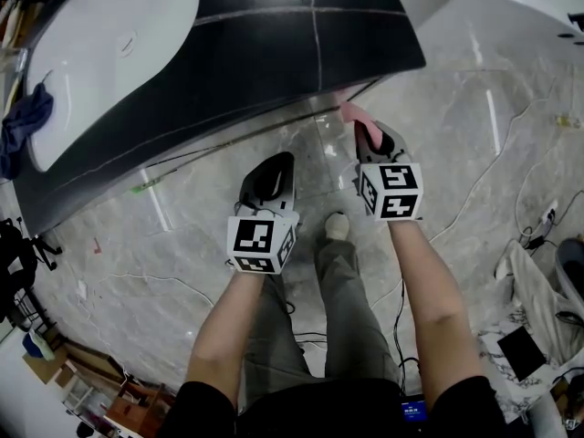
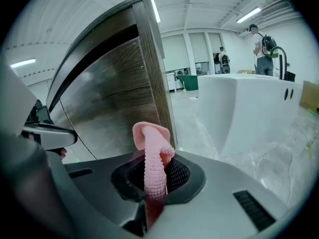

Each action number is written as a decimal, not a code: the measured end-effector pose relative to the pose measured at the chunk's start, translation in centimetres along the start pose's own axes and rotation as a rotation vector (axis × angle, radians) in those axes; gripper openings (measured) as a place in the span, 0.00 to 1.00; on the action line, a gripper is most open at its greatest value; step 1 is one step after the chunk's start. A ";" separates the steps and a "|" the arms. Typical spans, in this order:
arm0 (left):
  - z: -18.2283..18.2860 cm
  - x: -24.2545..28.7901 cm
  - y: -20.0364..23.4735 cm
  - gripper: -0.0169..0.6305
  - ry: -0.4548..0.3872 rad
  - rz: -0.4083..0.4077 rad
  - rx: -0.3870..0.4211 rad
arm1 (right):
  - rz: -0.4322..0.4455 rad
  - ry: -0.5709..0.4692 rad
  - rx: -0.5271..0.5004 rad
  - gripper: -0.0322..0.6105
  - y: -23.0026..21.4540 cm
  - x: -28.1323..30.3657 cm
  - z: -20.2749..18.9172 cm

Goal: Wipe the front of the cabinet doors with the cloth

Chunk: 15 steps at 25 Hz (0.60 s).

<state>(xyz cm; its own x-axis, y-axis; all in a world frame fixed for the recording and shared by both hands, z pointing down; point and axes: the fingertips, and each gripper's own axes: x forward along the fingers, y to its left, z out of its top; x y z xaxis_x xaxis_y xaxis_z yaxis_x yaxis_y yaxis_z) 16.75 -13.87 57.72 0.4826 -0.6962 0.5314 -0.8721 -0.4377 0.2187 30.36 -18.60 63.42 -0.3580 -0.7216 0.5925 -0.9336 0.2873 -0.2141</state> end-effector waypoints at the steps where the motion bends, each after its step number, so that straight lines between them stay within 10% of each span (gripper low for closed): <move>1: 0.0 0.0 -0.1 0.04 0.000 -0.002 0.000 | -0.003 -0.002 0.003 0.11 -0.1 -0.3 0.0; 15: 0.8 -4.2 1.3 0.04 -0.014 -0.012 -0.014 | -0.042 -0.062 0.059 0.11 3.1 -4.5 1.6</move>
<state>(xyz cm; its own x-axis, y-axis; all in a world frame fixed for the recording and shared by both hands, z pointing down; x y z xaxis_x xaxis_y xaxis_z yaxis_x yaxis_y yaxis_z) 13.61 -11.96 55.12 0.4943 -0.6986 0.5173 -0.8672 -0.4380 0.2370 29.05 -15.46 58.88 -0.3168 -0.7707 0.5529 -0.9466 0.2195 -0.2363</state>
